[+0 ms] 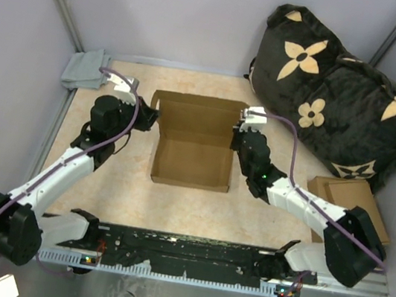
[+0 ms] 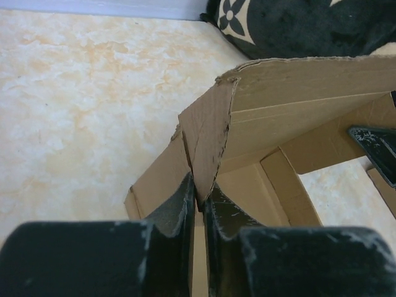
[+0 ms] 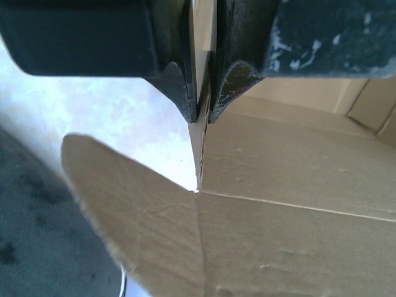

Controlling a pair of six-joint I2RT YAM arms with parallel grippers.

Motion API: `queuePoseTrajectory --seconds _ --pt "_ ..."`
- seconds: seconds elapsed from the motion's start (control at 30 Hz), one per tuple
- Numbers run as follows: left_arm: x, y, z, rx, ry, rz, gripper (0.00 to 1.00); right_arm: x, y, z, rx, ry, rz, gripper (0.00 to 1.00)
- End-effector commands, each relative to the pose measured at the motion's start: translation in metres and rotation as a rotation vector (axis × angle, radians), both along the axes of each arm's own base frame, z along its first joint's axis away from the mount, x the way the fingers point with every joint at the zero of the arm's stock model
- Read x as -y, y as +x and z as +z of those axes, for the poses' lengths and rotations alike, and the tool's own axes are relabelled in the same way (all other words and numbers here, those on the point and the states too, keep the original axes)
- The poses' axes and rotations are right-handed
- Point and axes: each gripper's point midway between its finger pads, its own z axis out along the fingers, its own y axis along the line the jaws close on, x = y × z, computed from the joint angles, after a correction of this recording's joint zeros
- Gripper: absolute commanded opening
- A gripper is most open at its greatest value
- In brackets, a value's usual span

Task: Fold the paper box

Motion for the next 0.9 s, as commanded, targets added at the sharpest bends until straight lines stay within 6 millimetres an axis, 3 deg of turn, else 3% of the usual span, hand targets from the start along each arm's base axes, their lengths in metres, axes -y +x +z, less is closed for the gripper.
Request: queuePoseTrajectory --seconds 0.0,0.2,0.43,0.53,0.67,0.87 --pt "0.013 -0.026 -0.007 -0.039 -0.029 -0.076 0.14 -0.019 -0.030 0.002 -0.052 0.127 0.119 0.12" --pt "0.007 -0.051 -0.022 -0.095 -0.036 -0.068 0.21 -0.015 -0.066 -0.022 -0.185 0.156 0.179 0.18" --pt "-0.011 -0.076 -0.045 -0.232 -0.018 -0.003 0.47 -0.009 -0.117 -0.057 -0.368 0.202 0.268 0.38" --pt "-0.022 -0.088 -0.048 -0.295 -0.026 0.057 0.52 0.001 -0.137 -0.071 -0.449 0.209 0.262 0.43" --pt "-0.027 -0.107 -0.041 -0.345 -0.060 0.071 0.54 0.013 -0.157 -0.077 -0.511 0.252 0.241 0.45" --pt "-0.024 -0.128 -0.020 -0.316 -0.113 0.019 0.53 0.020 -0.183 -0.070 -0.559 0.326 0.264 0.47"
